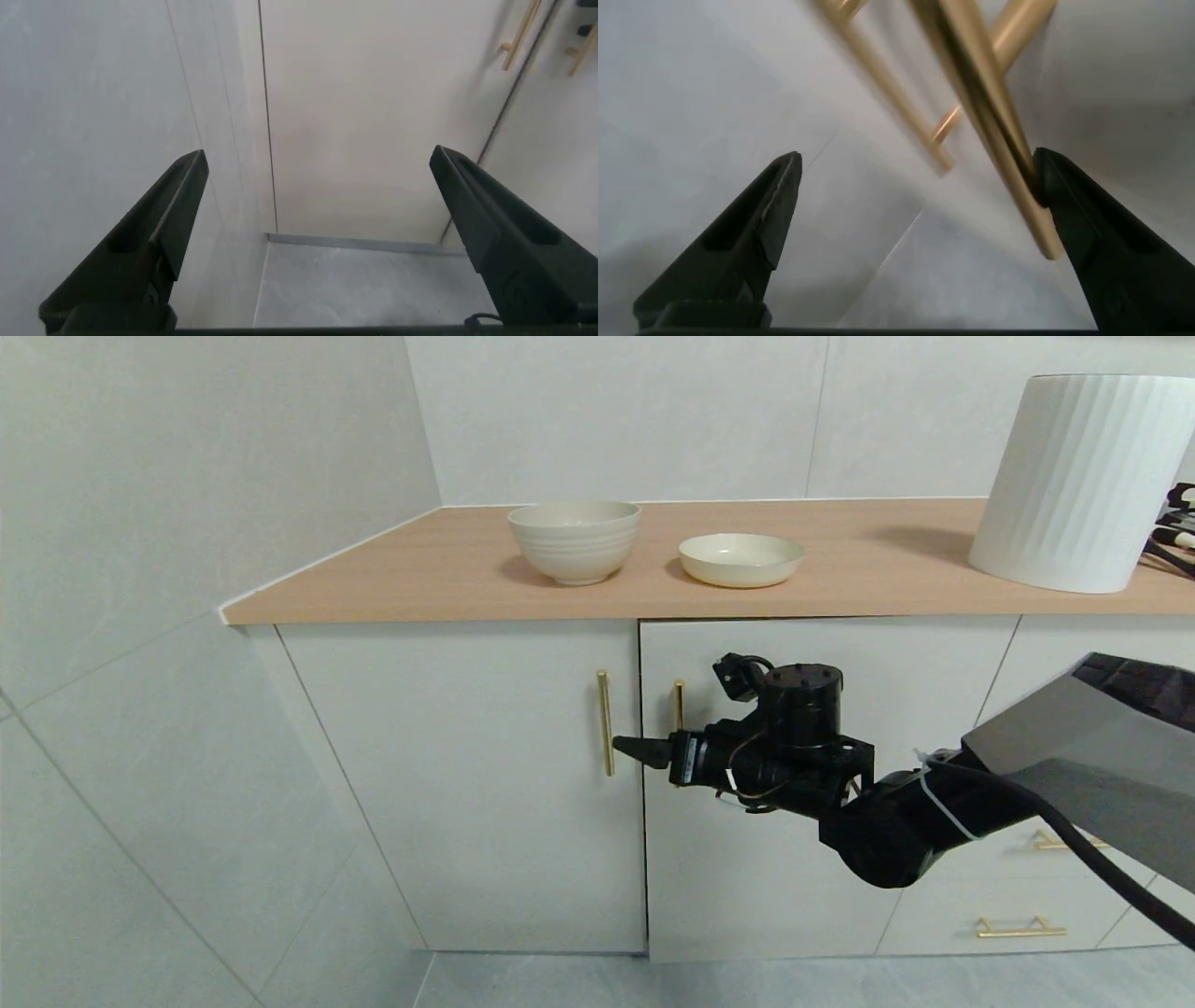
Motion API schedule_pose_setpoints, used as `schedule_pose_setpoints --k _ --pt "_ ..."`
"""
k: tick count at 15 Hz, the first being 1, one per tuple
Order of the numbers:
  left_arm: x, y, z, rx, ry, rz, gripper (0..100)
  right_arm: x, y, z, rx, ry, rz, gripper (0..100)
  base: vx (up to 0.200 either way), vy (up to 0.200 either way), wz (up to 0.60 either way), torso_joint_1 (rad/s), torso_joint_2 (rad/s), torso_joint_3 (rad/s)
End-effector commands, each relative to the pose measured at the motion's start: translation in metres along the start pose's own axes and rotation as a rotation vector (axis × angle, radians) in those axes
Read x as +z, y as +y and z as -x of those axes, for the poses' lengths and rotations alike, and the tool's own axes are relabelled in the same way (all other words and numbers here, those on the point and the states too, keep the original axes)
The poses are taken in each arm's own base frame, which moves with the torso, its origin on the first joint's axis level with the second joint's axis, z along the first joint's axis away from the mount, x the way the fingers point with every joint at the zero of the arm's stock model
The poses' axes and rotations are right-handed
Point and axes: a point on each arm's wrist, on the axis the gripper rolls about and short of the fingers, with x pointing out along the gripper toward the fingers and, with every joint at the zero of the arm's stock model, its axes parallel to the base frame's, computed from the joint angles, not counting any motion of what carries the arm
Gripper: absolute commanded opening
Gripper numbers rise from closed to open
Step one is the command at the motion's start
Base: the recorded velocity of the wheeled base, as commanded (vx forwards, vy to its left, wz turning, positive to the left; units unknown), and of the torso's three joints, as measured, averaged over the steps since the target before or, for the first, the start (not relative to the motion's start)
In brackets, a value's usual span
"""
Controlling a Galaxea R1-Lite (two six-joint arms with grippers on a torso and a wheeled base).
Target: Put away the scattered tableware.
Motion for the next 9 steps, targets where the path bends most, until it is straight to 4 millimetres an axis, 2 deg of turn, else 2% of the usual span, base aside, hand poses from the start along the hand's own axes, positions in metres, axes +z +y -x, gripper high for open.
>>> schedule_pose_setpoints --k 1,4,9 --pt "0.0 0.0 0.0 0.001 0.0 0.0 100 0.007 0.009 0.011 0.031 -0.003 0.003 100 0.0 0.0 0.0 0.0 0.0 0.0" --pt "0.0 0.0 0.0 0.001 0.0 0.0 100 0.004 0.014 0.021 0.052 0.024 -0.001 100 0.0 0.0 0.0 0.0 0.0 0.0" --pt "0.0 0.0 0.0 0.001 0.0 0.0 100 0.003 0.031 0.064 0.152 0.091 -0.008 100 0.0 0.0 0.0 0.0 0.0 0.0"
